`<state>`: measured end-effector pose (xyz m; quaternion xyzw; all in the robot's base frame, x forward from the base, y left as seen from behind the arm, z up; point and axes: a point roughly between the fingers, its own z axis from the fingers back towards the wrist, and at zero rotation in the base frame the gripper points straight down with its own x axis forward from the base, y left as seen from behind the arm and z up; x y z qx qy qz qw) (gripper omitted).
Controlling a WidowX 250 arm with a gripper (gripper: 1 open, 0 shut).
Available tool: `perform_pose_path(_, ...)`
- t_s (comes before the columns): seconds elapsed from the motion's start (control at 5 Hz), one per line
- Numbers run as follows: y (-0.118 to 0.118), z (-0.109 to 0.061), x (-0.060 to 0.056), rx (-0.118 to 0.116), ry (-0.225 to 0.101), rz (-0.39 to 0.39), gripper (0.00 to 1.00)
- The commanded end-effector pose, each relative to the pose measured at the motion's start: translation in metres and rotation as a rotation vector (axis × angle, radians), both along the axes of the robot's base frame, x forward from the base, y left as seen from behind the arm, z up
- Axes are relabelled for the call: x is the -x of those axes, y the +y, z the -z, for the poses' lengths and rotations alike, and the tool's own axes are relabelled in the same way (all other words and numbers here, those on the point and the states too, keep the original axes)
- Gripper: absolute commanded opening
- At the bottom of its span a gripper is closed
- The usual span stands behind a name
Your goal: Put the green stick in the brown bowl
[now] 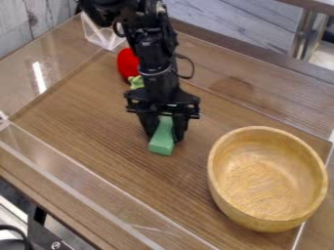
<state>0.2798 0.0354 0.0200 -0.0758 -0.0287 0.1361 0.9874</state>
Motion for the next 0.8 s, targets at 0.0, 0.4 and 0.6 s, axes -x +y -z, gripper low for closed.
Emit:
perform_pose_path(0.0, 0.002, -0.009, 0.0, -0.003, -0.016, -0.005, 0.0)
perform_pose_path(0.4, -0.003, -0.026, 0.001, -0.003, -0.036, -0.013, 0.0)
perform_pose_path(0.6, -0.006, -0.039, 0.002, -0.002, -0.051, -0.017, 0.0)
